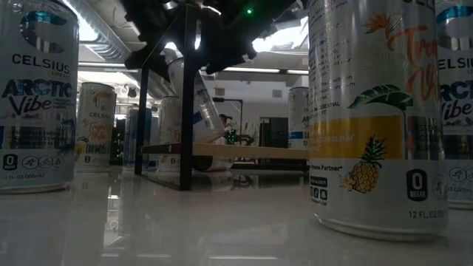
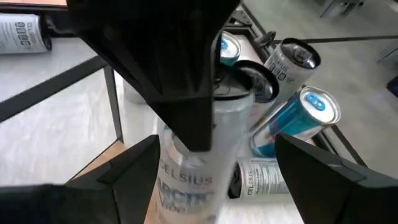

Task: Place canned beverage on shelf
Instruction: Put the white blue soda can on the shelf

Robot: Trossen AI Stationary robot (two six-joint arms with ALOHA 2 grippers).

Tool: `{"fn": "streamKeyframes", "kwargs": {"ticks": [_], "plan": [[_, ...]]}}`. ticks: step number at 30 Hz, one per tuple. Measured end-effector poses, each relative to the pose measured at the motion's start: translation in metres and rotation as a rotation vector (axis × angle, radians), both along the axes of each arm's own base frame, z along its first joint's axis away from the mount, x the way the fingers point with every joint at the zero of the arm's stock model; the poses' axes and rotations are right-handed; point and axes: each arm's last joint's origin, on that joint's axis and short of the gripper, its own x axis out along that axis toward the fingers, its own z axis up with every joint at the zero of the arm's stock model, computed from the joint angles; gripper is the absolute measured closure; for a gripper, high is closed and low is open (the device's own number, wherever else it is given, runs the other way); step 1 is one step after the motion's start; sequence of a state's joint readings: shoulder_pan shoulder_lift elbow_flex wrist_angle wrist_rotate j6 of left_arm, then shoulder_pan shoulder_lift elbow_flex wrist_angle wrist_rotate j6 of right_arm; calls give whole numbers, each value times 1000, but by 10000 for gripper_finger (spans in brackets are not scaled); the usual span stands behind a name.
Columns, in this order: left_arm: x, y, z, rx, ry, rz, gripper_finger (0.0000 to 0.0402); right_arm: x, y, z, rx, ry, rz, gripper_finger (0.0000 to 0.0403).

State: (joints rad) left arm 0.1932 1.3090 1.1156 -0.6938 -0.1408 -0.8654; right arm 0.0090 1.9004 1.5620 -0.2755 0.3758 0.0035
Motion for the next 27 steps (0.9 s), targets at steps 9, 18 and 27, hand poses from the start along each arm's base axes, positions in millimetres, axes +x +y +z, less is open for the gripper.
{"fn": "streamKeyframes", "kwargs": {"ticks": [9, 18, 27], "plan": [[5, 1, 4, 14, -63, 3, 156, 1, -1, 1, -12, -17, -15, 95], [6, 2, 5, 19, -83, 4, 156, 0, -1, 2, -31, -15, -36, 95], [6, 2, 5, 22, -88, 0, 156, -3, -3, -1, -62, 36, -81, 95]]}}
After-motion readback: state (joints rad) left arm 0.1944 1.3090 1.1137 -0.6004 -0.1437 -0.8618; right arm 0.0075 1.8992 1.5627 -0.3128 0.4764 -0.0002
